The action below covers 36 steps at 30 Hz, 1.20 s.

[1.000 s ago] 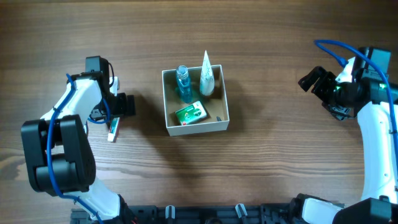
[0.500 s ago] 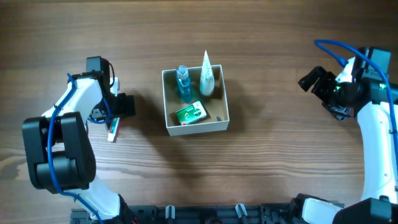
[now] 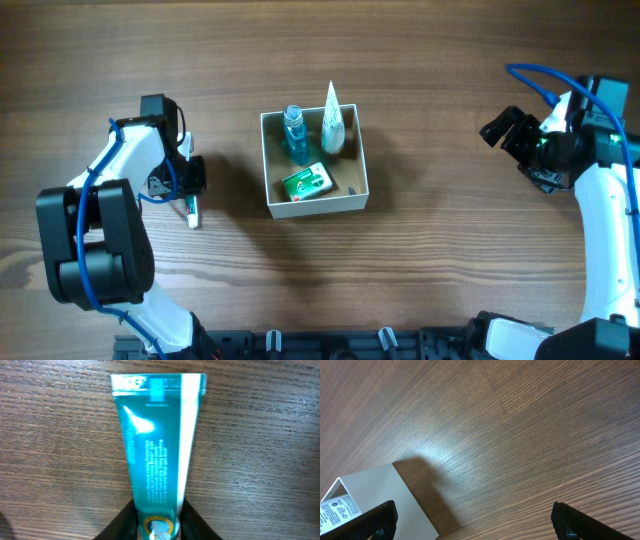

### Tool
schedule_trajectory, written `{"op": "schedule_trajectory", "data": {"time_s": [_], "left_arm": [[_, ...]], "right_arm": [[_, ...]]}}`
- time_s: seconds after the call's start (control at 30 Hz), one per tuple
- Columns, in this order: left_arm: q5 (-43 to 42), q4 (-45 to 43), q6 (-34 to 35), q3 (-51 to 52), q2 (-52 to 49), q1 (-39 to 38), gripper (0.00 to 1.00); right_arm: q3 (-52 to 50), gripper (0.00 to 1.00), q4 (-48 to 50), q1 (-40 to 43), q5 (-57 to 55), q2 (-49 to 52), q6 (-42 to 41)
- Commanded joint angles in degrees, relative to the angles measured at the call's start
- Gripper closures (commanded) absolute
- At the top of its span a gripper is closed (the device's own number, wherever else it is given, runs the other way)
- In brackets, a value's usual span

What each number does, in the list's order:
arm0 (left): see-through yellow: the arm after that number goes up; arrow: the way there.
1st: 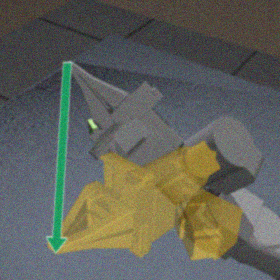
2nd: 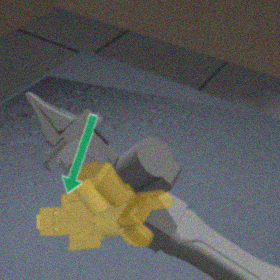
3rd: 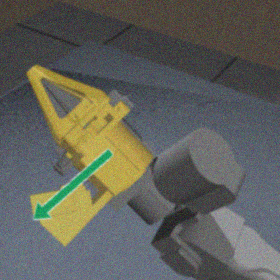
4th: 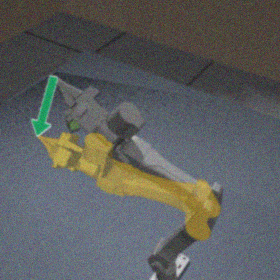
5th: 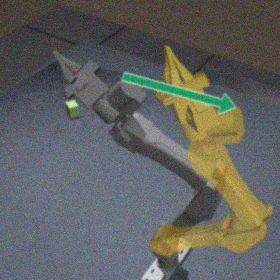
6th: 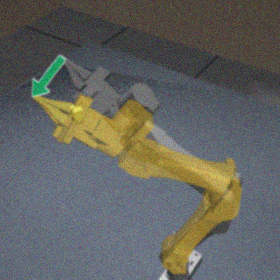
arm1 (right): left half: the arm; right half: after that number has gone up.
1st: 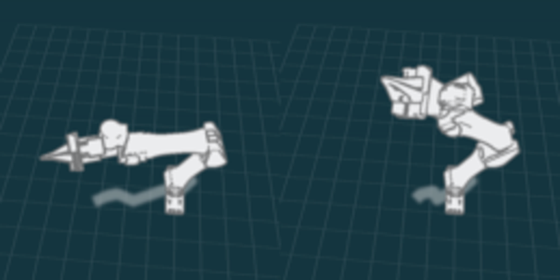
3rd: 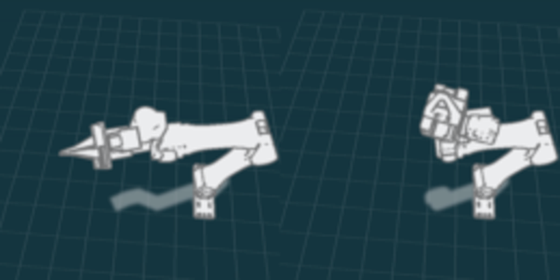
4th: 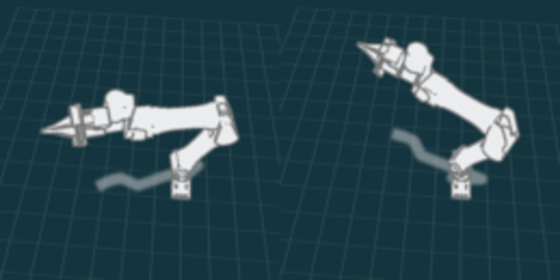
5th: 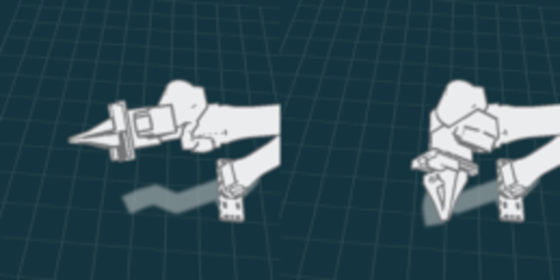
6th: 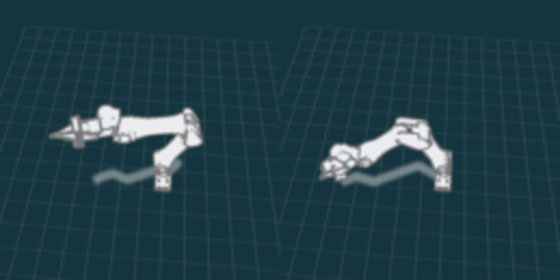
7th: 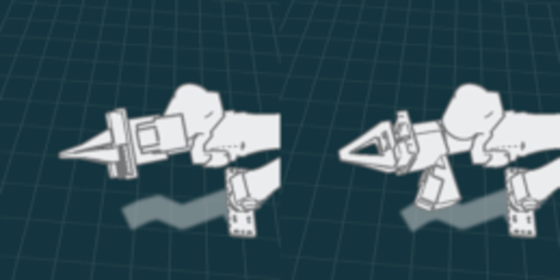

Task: Pack container
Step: 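Grasp the teal toothpaste tube with the left gripper, then lower the toothpaste tube into the box and release it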

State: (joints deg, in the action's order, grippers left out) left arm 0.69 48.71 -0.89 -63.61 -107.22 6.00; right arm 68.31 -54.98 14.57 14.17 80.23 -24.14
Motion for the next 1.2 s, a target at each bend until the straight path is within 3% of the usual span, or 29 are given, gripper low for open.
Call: {"op": "schedule_trajectory", "data": {"time_s": [0.0, 0.27, 0.37, 0.43, 0.7, 0.93, 1.03, 1.17], "left_arm": [[-1.1, 0.2, 0.1, 0.8, -2.3, 0.0, 0.77], [-1.1, 0.3, 0.2, 0.1, -2.3, 0.0, 0.83], [-1.4, 2.7, 0.3, -2.4, -1.8, -0.2, 0.94], [-1.4, 5.2, 0.3, -5.7, -0.3, -0.8, 0.96], [-5.2, 12.4, -1.0, -20.4, 13.5, -12.4, 0.96], [-5.2, 11.4, -24.3, -20.8, 24.6, -32.4, 0.96], [-5.2, 11.3, -28.7, -20.7, 23.6, -37.0, 0.96], [-5.2, 10.9, -29.2, -20.7, 19.3, -39.8, 0.96]], "right_arm": [[-0.1, 0.00, 0.3, 0.1, 0.9, -0.7, 0.6], [-0.1, 0.00, 0.3, 0.1, 0.9, -0.7, 0.6], [-0.1, 0.00, 0.3, 0.1, 0.9, -0.7, 0.7], [-0.1, 0.00, 0.3, 0.1, 0.9, -0.7, 0.6], [-0.1, 0.00, 0.3, 0.1, 0.9, -0.7, 0.6], [-0.1, 0.00, 0.3, 0.1, 0.9, -0.7, 0.6], [-0.1, 0.00, 0.3, 0.1, 0.9, -0.7, 0.6], [-0.1, 0.00, 0.3, 0.1, 0.9, -0.7, 0.6]]}}
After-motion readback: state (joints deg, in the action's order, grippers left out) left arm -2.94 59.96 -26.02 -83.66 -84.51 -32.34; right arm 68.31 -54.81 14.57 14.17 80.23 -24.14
